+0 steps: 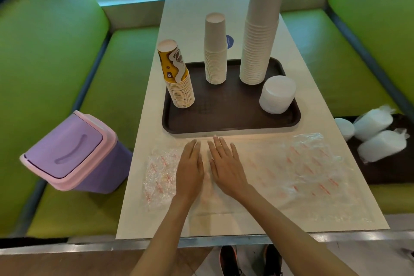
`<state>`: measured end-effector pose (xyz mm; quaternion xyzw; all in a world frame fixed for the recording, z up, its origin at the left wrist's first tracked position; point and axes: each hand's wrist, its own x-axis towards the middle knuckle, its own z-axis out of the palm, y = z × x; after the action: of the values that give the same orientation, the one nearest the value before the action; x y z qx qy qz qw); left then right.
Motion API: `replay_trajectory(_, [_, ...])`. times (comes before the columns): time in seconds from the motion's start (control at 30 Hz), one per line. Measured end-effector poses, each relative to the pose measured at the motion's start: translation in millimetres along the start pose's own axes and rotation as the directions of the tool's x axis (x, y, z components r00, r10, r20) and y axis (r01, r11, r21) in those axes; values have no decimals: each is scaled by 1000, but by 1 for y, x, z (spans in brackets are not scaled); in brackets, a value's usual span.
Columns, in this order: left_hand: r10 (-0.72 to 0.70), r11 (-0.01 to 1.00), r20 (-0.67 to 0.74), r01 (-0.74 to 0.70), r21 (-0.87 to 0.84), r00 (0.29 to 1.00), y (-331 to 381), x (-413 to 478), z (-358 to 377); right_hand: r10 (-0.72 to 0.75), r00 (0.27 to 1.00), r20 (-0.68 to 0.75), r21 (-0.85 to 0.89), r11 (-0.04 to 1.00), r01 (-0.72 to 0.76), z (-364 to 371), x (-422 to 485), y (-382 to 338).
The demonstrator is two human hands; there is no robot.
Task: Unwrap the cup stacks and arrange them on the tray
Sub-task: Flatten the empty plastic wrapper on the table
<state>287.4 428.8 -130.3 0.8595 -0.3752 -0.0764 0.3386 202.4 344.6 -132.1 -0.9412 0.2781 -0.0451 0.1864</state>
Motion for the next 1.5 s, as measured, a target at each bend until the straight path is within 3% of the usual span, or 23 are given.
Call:
replay_trajectory(0.1, [43, 981, 131, -67, 184, 990, -15, 1, 10, 43, 998, -44, -101, 994, -48, 10, 3, 3])
replay_trajectory(0.23, [46, 972, 98, -67, 224, 994, -22, 0, 19, 11, 996, -89, -72, 997, -17, 17, 7, 4])
replay_trajectory(0.63, [23, 923, 147, -77, 377, 989, -31, -2, 22, 1, 998, 59, -72, 997, 3, 24, 5, 21])
replay_trajectory(0.93, [3, 928, 154, -60, 367, 988, -31, -3, 24, 186, 982, 19, -143, 973, -181, -13, -20, 96])
replay_trajectory(1.17, [-4, 925, 167, -59, 375, 986, -27, 0, 23, 261, 965, 8, -162, 953, -256, -19, -22, 109])
replay_trajectory(1.3, [-16, 936, 224, -64, 347, 974, -23, 3, 18, 252, 957, -147, -157, 949, -274, -17, -25, 91])
replay_trajectory(1.4, [23, 966, 97, -47, 253, 995, -15, -6, 6, 160, 956, -246, -142, 970, -199, -10, -30, 55])
replay_trajectory(1.5, [14, 999, -50, -12, 41, 999, -5, -28, -2, 118, 962, -246, -41, 990, -132, 7, -39, 8])
